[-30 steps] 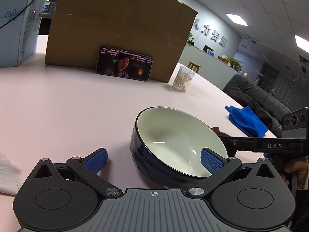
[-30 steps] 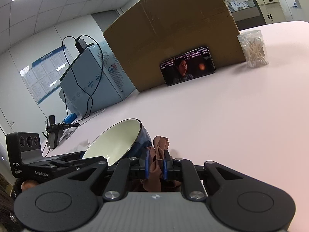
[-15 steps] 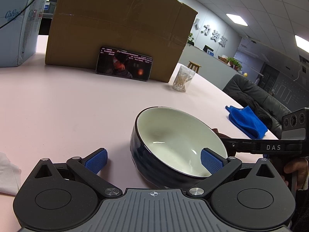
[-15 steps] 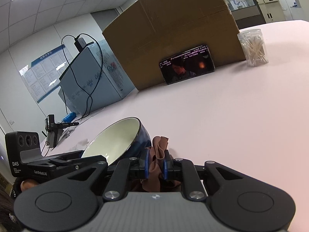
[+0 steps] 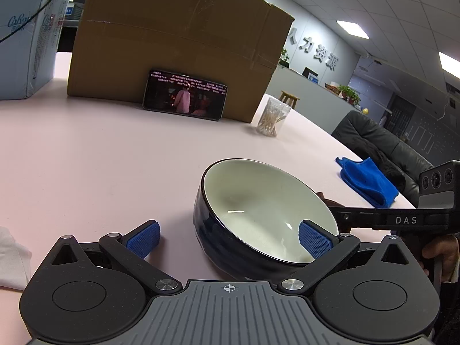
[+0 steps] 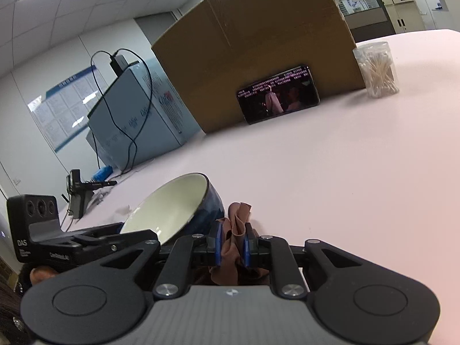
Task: Clean bowl
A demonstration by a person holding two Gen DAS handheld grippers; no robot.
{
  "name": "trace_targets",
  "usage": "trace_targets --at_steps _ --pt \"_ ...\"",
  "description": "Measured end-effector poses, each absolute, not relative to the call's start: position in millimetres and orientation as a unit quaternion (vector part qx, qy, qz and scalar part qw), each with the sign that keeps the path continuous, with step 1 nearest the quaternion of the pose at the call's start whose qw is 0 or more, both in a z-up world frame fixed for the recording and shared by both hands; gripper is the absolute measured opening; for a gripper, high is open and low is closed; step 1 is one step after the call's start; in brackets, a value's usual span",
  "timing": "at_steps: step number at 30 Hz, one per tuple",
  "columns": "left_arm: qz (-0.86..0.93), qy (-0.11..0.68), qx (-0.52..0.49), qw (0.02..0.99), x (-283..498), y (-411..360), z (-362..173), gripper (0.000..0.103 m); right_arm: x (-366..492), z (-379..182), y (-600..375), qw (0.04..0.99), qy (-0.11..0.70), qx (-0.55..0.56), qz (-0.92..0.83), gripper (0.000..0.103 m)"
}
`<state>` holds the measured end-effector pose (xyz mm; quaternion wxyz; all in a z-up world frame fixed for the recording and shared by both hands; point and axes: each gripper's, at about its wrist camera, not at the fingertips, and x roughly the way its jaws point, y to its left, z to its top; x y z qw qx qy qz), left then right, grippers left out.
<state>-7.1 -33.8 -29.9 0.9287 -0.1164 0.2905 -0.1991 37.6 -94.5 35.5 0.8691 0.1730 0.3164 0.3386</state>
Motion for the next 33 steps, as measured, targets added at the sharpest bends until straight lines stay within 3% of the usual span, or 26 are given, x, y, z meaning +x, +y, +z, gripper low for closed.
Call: trace_targets --at_steps 5,15,22,33 --pt "-0.199 0.29 -0.116 0.929 -6.9 -33.9 -29.9 0.103 31.3 41.3 -100.7 0.873 0.278 0.189 0.353 0.017" --pt "-0.199 0.29 -0.116 0.929 -6.8 -34.0 -30.0 0.103 37.7 36.1 -96.6 0.87 0.314 0.176 0.338 0.018" --pt "-0.199 0.29 -0.116 0.929 -7.0 -34.0 -30.1 0.103 30.3 41.2 -101.6 0.873 0.276 0.19 0.354 0.017" --pt "-0.199 0.29 -0.116 0.929 -7.0 -34.6 -29.7 0.103 35.8 35.6 -94.9 0.87 0.314 0.172 0.339 0.018"
